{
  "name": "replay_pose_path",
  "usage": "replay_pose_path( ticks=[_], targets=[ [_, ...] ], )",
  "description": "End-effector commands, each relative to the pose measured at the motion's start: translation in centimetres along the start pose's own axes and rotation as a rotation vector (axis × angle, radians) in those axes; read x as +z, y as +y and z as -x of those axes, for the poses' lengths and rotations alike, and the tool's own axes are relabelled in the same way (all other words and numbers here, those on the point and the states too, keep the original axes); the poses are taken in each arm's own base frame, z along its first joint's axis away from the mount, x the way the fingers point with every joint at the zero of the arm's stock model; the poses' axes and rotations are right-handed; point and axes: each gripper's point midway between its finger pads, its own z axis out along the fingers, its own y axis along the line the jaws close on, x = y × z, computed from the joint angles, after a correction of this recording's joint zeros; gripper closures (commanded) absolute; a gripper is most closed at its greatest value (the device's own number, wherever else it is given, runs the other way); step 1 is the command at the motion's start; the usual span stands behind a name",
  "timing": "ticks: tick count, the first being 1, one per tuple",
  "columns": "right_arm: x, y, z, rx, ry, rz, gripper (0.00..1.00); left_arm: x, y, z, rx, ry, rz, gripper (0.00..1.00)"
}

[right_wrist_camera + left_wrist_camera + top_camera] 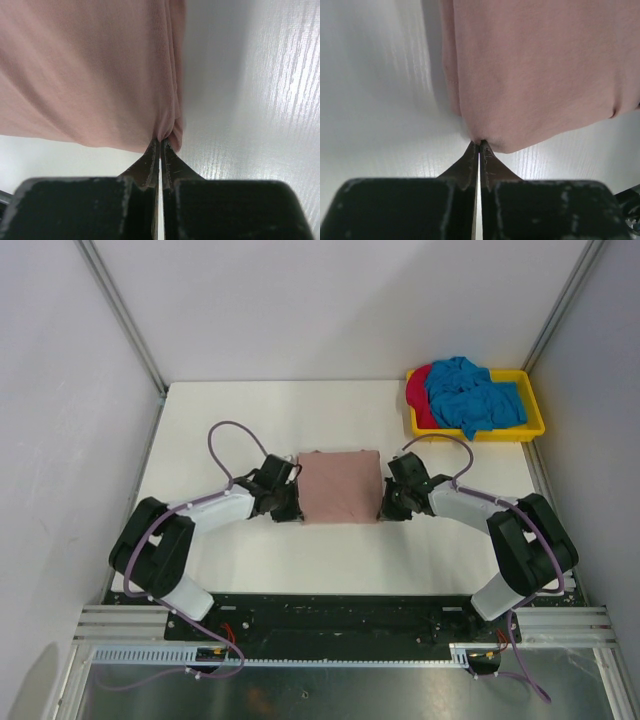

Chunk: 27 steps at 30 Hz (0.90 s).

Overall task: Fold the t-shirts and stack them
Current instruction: Smooth out wrinkles on the folded tshirt, then put the neatly folded tshirt into the corner of the board with the left arm

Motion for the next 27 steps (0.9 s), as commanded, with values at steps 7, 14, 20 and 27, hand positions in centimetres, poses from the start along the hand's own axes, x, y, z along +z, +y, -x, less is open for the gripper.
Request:
replay_pose_path(
  ticks=[7, 14, 20, 27],
  targets=[
    [-1.9, -1.3, 1.7, 0.017, -0.055, -0.029, 1.00, -2.5, 1.9, 2.8, 0.029, -0.141, 0.137, 1.00],
    [-2.6, -1.3, 1.4, 0.015, -0.047, -0.032, 1.00, -3.5, 2.6, 2.6, 0.033, -0.148, 0.171, 1.00],
    [-3.1, -1.5, 1.0, 0.010, -0.040, -0.038, 1.00, -4.2, 3.2, 2.4, 0.028, -0.157, 0.185, 1.00],
    [-3.0, -1.6, 0.1, -0.003, -0.015, -0.040, 1.00, -4.3, 3.3, 1.4, 0.024, -0.133, 0.174, 1.00]
  ],
)
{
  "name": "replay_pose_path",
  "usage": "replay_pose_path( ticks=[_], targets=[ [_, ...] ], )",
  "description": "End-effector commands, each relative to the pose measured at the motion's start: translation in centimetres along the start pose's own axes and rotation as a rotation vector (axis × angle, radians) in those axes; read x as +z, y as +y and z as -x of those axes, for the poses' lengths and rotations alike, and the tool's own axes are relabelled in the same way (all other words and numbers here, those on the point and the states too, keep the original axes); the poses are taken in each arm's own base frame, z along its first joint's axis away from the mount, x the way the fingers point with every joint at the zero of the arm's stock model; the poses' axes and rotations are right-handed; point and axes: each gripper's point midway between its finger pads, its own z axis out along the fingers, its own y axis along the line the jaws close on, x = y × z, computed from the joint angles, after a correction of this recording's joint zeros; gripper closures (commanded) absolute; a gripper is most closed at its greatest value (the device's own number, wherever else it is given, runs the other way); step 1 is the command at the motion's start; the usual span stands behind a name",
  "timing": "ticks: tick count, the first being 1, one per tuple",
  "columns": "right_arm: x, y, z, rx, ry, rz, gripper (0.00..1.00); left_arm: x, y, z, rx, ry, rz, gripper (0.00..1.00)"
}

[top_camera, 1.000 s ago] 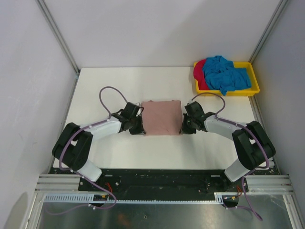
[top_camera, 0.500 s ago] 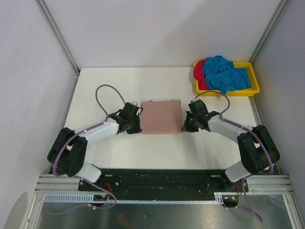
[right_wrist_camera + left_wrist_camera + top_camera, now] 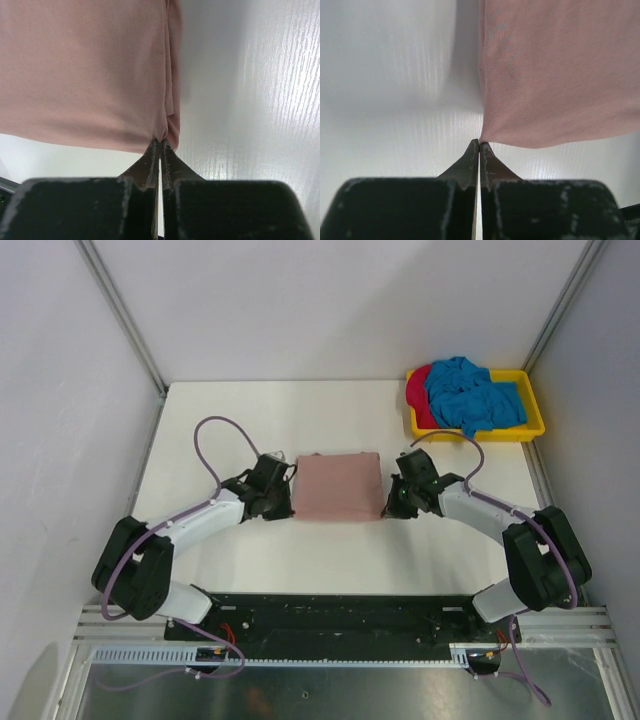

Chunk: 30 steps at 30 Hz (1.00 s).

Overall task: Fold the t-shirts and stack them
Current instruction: Put the neatly folded tshirt into the corner of the board with the left arm

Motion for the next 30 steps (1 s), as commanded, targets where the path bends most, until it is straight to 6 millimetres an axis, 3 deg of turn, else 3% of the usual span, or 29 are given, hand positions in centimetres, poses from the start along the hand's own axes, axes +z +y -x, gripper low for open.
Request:
replay_pose_path(
  ticks=[1, 7, 10, 13, 16, 18, 25, 28, 30],
  targets=[
    [-0.5, -1.4, -1.1, -0.028, 0.017, -0.051, 1.00, -0.8, 1.6, -0.3, 0.008, -0.013, 0.052, 1.00],
    [0.3, -1.7, -3.1, -0.016, 0.048, -0.042, 0.98, -0.5, 1.6, -2.4, 0.006, 0.052, 0.026, 1.00],
    [0.2, -1.7, -3.3, -0.016, 0.049, -0.039, 0.87, -1.0, 0.9, -2.4, 0.018, 0.060, -0.018, 0.90],
    [-0.5, -1.5, -2.8, -0.014, 0.029, -0.027, 0.68, -2.9, -0.7, -1.0, 0.021, 0.021, -0.106, 0.70],
    [-1.6, -1.4, -1.8, -0.004, -0.005, -0.004, 0.53, -4.8, -1.8, 1.1, -0.009, -0.014, -0.186, 0.63],
    [-2.4, -1.4, -1.1, 0.004, -0.027, 0.009, 0.50, -5.2, -2.1, 2.7, -0.034, -0.027, -0.213, 0.61],
    [-3.6, -1.5, 0.5, 0.022, -0.075, 0.046, 0.49, -0.4, -4.1, 6.7, -0.057, 0.045, -0.257, 0.50],
    [-3.9, -1.7, 0.7, 0.019, -0.082, 0.046, 0.48, 1.9, -5.3, 7.3, -0.056, 0.098, -0.298, 0.47],
    [-4.1, -1.8, 0.8, 0.016, -0.088, 0.045, 0.48, 3.2, -4.9, 7.6, -0.062, 0.108, -0.272, 0.46]
  ],
)
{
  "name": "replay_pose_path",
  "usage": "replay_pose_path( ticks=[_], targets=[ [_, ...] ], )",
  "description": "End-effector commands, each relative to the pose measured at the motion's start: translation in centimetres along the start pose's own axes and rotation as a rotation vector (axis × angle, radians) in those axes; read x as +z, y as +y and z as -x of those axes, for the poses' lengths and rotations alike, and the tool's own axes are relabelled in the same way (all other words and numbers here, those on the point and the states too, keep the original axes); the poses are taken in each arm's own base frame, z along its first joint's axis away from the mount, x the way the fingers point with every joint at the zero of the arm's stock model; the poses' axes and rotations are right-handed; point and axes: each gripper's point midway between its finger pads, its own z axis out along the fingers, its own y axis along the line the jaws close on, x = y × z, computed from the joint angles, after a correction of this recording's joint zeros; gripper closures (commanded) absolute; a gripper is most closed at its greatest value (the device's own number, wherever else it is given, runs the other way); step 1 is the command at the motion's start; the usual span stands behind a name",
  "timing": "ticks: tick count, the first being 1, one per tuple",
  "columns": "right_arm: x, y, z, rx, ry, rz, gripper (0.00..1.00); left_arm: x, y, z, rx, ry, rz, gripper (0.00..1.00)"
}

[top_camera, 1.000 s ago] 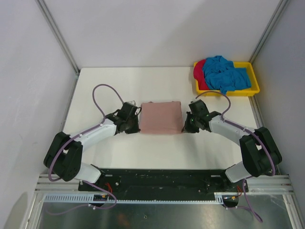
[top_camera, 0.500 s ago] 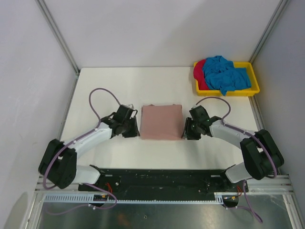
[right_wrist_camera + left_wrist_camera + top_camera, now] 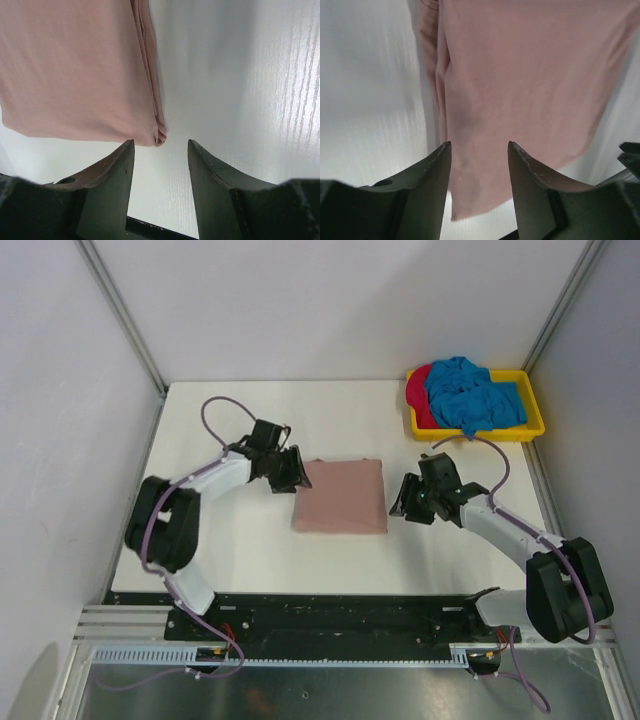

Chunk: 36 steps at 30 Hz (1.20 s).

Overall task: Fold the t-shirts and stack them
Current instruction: Put the neatly folded tshirt into the corner of the board with the left arm

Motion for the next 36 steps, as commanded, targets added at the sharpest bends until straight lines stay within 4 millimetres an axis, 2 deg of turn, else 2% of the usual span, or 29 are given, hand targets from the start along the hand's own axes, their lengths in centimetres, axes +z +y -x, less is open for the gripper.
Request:
replay_pose_path(
  ticks=[1, 9, 15, 18, 23, 27, 32, 36],
  targets=[
    [-1.0, 0.4, 0.6, -0.024, -0.027, 0.027, 0.49, 1.7, -0.9, 1.3, 0.024, 0.019, -0.045, 0.46],
    [-1.4, 0.2, 1.0, -0.028, -0.036, 0.034, 0.49, 4.1, 1.6, -0.7, -0.001, 0.090, 0.024, 0.45],
    [-1.3, 0.4, 1.0, -0.031, -0.034, 0.043, 0.49, 5.3, 2.1, -1.8, -0.001, 0.127, 0.044, 0.46],
    [-1.2, 0.4, 1.0, -0.029, -0.033, 0.046, 0.49, 5.8, 2.0, -2.1, -0.004, 0.126, 0.066, 0.53],
    [-1.1, 0.5, 1.0, -0.031, -0.032, 0.052, 0.49, 6.0, 2.5, -2.4, -0.005, 0.100, 0.138, 0.75],
    [-1.2, 0.5, 0.9, -0.040, -0.031, 0.057, 0.49, 4.9, 3.5, -1.8, 0.047, 0.064, 0.216, 0.96],
    [-1.3, 0.5, 0.5, -0.051, -0.021, 0.067, 0.50, 1.9, 6.1, 0.0, 0.171, 0.008, 0.367, 1.00],
    [-1.4, 0.7, -0.1, -0.062, -0.009, 0.076, 0.50, -0.6, 9.4, 0.7, 0.248, 0.002, 0.490, 1.00]
  ],
)
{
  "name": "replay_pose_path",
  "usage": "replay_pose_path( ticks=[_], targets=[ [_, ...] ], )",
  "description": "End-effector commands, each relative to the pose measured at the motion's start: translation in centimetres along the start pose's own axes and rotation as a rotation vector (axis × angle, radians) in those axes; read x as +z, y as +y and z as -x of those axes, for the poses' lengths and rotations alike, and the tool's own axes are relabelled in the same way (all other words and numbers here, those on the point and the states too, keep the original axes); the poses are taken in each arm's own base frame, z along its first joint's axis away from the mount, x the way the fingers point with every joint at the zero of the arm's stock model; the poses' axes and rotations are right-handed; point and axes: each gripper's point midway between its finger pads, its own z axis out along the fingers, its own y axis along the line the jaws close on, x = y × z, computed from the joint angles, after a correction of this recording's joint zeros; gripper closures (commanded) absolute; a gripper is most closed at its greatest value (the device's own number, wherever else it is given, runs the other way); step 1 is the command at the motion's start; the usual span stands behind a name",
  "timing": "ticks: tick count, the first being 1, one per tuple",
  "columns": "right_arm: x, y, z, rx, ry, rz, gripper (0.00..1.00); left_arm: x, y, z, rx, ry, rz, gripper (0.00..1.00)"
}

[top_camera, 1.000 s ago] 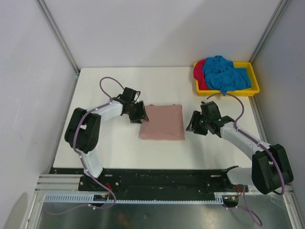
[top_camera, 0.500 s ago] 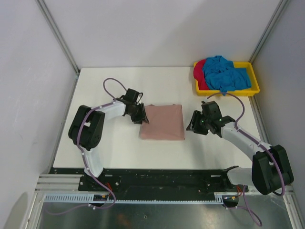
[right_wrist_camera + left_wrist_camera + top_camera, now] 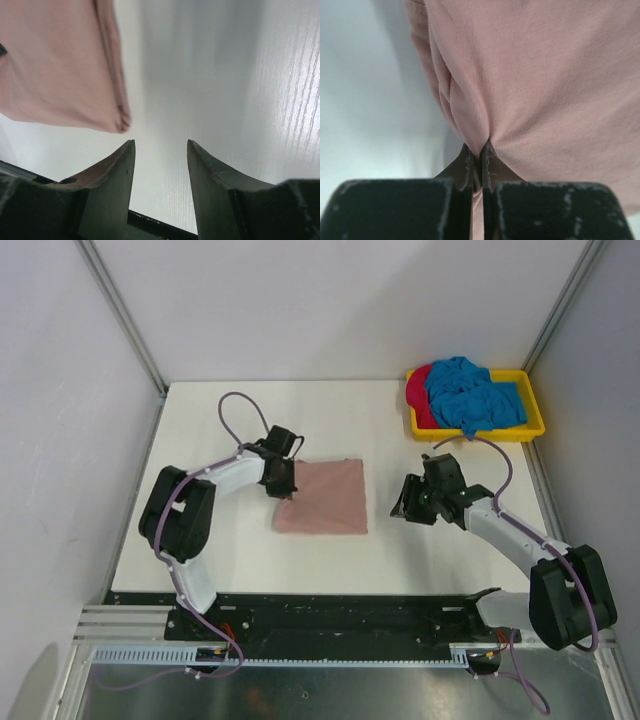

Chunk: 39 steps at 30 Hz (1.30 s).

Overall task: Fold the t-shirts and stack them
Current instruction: Put the neatly folded tshirt into the corner of the board with the left arm

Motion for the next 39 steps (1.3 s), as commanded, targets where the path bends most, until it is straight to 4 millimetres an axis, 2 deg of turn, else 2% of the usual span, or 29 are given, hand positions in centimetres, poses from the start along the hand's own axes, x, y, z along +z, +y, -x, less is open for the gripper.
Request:
replay_pose_path(
  ticks=[1, 10, 16, 21, 26, 39],
  targets=[
    [-0.6, 0.7, -0.4, -0.038, -0.004, 0.038, 0.50, -2.9, 6.8, 1.0, 0.126, -0.040, 0.239, 1.00],
    [-0.5, 0.8, -2.2, -0.072, 0.044, 0.046, 0.51, -6.0, 15.9, -0.4, 0.242, -0.020, 0.584, 1.00],
    [-0.4, 1.0, -2.9, -0.099, 0.071, 0.053, 0.51, -8.7, 20.1, -0.2, 0.257, -0.029, 0.723, 1.00],
    [-0.3, 1.1, -3.2, -0.111, 0.084, 0.060, 0.51, -11.1, 22.2, 1.0, 0.289, -0.067, 0.750, 1.00],
    [0.0, 1.2, -3.4, -0.111, 0.098, 0.069, 0.51, -12.8, 23.4, 2.2, 0.351, -0.112, 0.744, 1.00],
    [0.5, 1.2, -4.4, -0.126, 0.148, 0.076, 0.52, -14.7, 26.7, 2.7, 0.358, -0.138, 0.787, 1.00]
  ],
)
